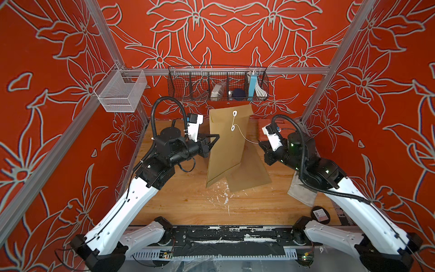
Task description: Open the file bag
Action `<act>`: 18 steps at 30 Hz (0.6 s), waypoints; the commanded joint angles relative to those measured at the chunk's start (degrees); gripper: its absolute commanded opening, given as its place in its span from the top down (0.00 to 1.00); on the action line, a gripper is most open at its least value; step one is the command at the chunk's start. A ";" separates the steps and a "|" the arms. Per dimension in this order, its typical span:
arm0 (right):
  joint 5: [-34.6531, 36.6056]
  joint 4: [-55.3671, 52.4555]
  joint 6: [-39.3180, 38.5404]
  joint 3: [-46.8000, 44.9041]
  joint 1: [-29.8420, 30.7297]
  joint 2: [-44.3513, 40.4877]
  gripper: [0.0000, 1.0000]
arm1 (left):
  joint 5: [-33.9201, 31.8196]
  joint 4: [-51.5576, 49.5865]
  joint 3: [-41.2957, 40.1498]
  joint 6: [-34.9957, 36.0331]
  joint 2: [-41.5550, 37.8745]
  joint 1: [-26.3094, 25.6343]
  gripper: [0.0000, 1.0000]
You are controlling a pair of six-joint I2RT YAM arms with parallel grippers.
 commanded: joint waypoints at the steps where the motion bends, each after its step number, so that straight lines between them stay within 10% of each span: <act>1: 0.63 -0.59 0.76 1.99 0.26 0.14 1.00 | 9.47 6.04 1.97 -4.33 0.44 2.10 1.00; 18: -1.16 -1.83 -1.48 -1.31 0.26 -0.16 1.00 | 17.10 13.57 1.97 -11.85 1.61 10.31 1.00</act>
